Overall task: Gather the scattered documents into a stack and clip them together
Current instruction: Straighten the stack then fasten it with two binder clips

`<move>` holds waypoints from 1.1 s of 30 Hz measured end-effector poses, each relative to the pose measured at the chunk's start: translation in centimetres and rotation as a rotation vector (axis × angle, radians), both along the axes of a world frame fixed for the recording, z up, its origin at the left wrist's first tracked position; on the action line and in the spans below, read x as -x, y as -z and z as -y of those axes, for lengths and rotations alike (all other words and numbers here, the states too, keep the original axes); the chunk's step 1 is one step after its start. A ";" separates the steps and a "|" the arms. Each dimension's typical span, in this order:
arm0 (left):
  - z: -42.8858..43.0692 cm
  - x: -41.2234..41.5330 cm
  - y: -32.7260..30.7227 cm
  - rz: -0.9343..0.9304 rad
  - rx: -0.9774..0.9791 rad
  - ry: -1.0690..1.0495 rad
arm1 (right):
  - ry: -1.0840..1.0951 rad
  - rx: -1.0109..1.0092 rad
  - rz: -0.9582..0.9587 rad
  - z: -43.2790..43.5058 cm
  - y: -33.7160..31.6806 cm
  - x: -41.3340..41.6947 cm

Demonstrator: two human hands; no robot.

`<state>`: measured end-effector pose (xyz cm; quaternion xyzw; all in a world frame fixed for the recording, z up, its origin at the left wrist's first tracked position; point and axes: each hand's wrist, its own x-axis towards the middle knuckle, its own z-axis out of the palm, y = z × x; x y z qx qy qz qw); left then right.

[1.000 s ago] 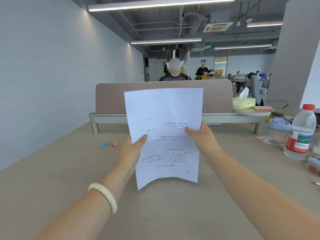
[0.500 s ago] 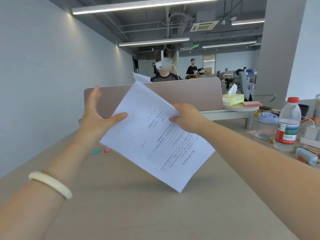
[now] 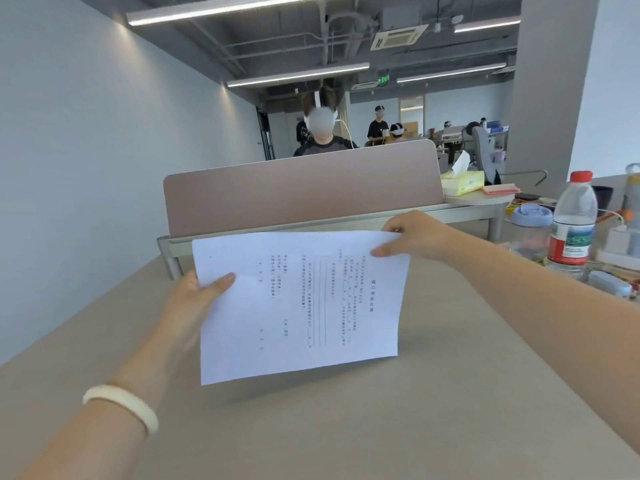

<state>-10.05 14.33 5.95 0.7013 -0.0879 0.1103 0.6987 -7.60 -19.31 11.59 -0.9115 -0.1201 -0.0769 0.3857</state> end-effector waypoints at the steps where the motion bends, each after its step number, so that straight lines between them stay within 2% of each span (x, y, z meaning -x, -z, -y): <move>1: -0.3 0.0 0.2 0.004 0.016 0.012 | -0.027 -0.209 -0.064 0.6 0.6 0.1; 2: -0.3 0.1 0.2 0.008 0.027 0.019 | -0.061 -0.377 -0.135 1.0 1.4 0.3; 4: -0.1 0.3 0.1 0.015 0.037 0.024 | -0.122 -0.569 -0.245 0.9 3.5 0.3; 8: 0.7 0.3 -0.4 0.058 0.084 0.013 | -0.156 -0.780 -0.206 -0.3 5.1 -0.1; 11: 0.8 -0.1 -0.4 0.061 0.057 -0.005 | -0.198 -0.839 -0.154 -0.2 5.5 -0.1; 17: 2.0 0.1 4.1 -0.056 0.022 -0.055 | 0.049 -0.751 -0.259 -1.3 10.9 0.6; 22: 1.5 -1.0 2.6 0.010 0.049 -0.056 | 0.015 -0.783 -0.169 -1.0 8.9 -0.2; 27: 1.4 -1.0 5.3 -0.093 0.052 -0.011 | 0.115 -0.748 -0.273 -2.0 10.9 0.2; 31: 0.8 -1.0 4.1 -0.094 -0.008 -0.023 | 0.162 -0.630 -0.159 -1.7 7.3 -0.1; 33: 0.4 -1.1 2.2 -0.039 -0.021 -0.173 | 0.122 -0.474 -0.038 -1.6 3.4 -0.1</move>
